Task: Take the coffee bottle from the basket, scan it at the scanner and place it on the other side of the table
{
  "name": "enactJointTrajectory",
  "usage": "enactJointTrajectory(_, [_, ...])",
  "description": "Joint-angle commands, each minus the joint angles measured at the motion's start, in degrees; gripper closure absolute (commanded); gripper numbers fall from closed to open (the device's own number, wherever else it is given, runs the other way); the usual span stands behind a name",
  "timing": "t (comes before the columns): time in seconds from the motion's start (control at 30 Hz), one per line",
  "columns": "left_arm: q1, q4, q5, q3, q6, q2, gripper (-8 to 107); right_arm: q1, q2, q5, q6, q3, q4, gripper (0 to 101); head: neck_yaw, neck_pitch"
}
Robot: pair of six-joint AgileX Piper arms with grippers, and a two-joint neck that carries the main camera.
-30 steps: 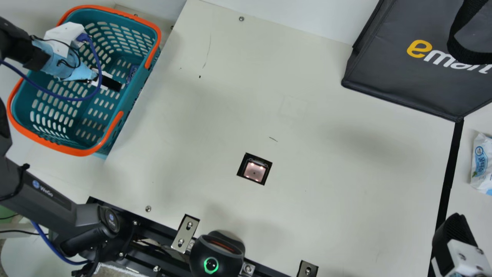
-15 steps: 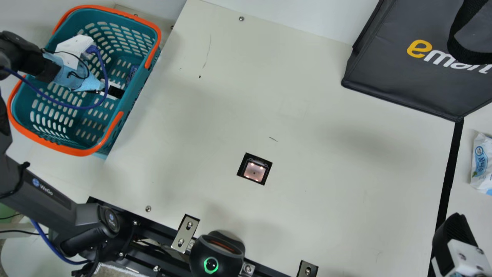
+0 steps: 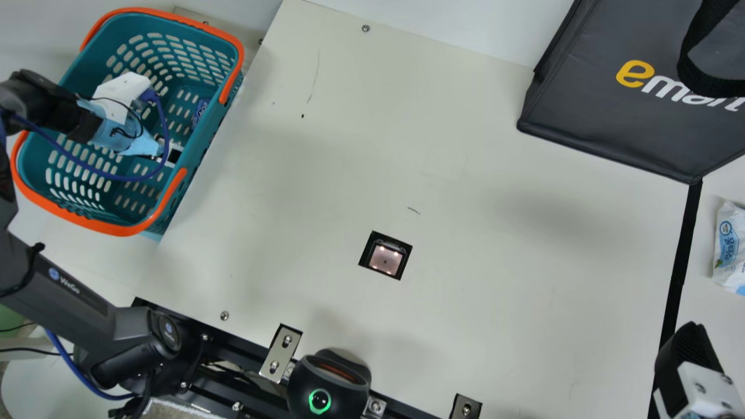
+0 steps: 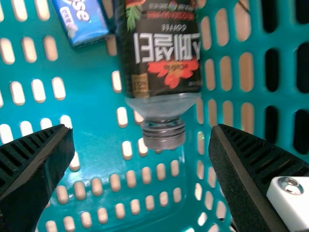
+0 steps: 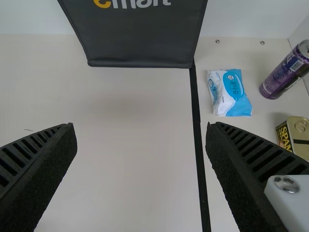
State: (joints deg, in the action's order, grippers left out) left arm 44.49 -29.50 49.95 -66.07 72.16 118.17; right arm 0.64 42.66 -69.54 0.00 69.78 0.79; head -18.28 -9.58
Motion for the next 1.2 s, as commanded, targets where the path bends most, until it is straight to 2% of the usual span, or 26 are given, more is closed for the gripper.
enactJointTrajectory(0.0, [0.18,-0.24,-1.13,0.90,1.05,0.08,9,0.00,0.00,0.00,0.00,0.00,0.00,6,-0.14,1.66])
enactJointTrajectory(0.57, [1.63,-6.53,-7.60,7.95,10.28,0.07,9,0.00,0.00,0.00,0.00,0.00,0.00,6,-0.14,1.66])
enactJointTrajectory(0.8, [2.21,-10.26,-9.94,9.10,14.12,1.20,9,0.00,0.00,0.00,0.00,0.00,0.00,6,-0.14,1.66])
enactJointTrajectory(1.17, [2.49,-15.08,-17.35,10.13,20.75,2.51,9,0.00,0.00,0.00,0.00,0.00,0.00,6,-0.14,1.66])
